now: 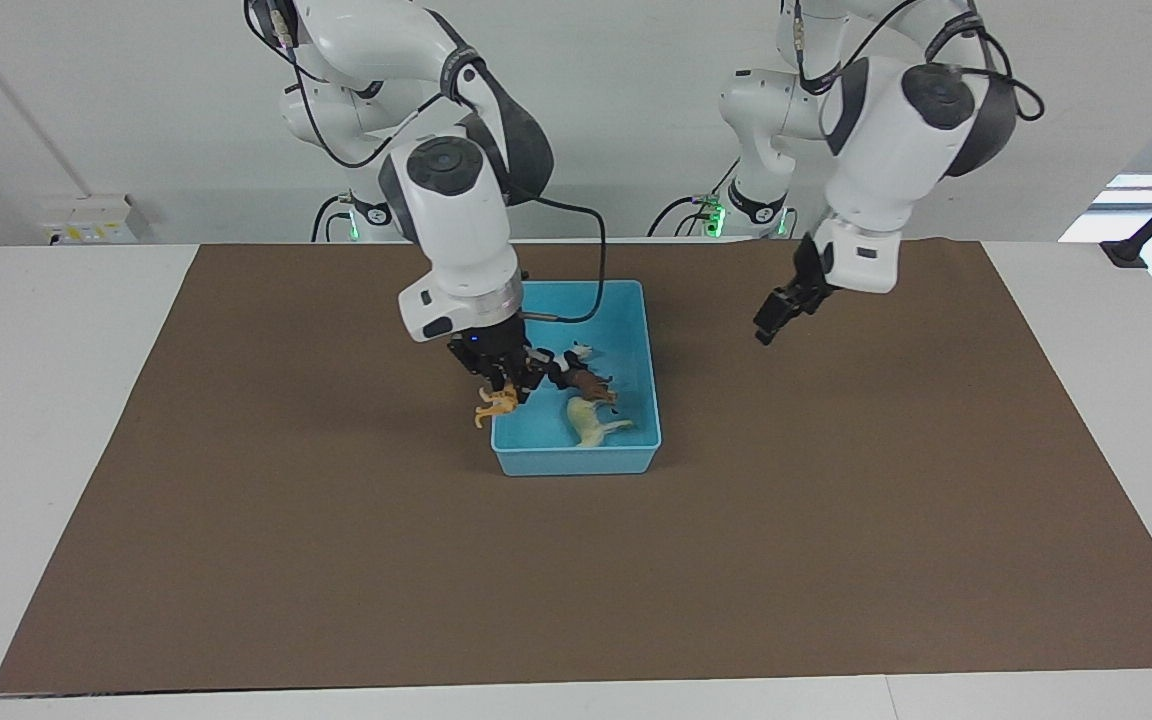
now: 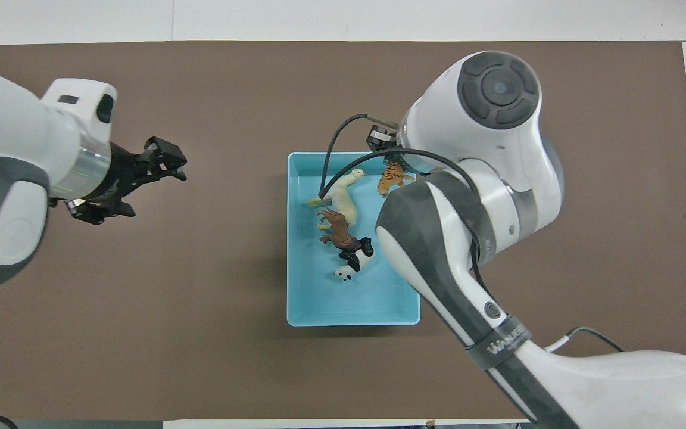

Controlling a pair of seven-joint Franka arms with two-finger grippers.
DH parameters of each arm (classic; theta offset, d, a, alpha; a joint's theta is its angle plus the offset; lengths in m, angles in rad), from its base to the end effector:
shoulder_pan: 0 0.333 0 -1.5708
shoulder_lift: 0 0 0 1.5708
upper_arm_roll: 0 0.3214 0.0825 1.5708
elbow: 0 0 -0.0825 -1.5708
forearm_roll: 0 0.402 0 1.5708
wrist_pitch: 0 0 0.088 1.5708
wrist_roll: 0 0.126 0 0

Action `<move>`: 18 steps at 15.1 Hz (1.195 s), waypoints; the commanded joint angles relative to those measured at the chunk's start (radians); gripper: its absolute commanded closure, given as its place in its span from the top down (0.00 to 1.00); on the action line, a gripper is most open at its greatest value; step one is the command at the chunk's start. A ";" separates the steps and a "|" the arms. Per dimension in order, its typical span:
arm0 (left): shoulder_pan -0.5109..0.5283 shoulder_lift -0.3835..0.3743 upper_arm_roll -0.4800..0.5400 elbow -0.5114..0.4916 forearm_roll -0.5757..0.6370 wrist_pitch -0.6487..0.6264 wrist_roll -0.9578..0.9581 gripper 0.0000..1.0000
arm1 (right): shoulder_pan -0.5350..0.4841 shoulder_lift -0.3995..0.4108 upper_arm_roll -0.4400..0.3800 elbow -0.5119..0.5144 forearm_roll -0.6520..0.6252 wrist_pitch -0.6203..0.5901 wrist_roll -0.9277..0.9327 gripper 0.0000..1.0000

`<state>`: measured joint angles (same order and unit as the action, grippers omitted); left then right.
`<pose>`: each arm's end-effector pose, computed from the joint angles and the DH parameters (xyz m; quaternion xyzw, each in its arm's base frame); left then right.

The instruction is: Put all toys into storage box

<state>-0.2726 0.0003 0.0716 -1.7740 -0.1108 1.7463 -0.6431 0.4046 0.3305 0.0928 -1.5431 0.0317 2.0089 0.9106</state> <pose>0.5635 -0.1271 0.5262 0.9718 0.2291 -0.0350 0.0439 0.6128 0.3273 0.4571 -0.9741 0.2136 -0.0328 0.0667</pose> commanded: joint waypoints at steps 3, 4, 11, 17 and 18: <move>0.200 0.001 -0.004 0.066 0.045 -0.132 0.432 1.00 | 0.098 0.045 -0.005 0.006 -0.009 0.043 0.097 0.00; 0.222 0.001 -0.004 0.067 0.046 -0.148 0.523 1.00 | 0.109 0.062 -0.005 0.003 -0.013 0.074 0.112 0.00; 0.211 0.019 -0.012 0.189 0.123 -0.287 0.580 1.00 | 0.071 0.101 -0.008 -0.038 -0.070 0.154 0.096 0.00; 0.224 0.009 -0.010 0.173 0.108 -0.255 0.660 1.00 | 0.054 0.088 -0.007 -0.085 -0.064 0.186 0.071 0.94; 0.224 0.009 -0.010 0.169 0.108 -0.254 0.666 1.00 | 0.063 0.082 -0.007 -0.069 -0.062 0.148 0.085 1.00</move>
<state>-0.0479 -0.0002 0.0568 -1.6172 -0.0057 1.5027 -0.0091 0.4576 0.4493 0.0770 -1.5938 -0.0264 2.1846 0.9736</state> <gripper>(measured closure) 0.000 0.626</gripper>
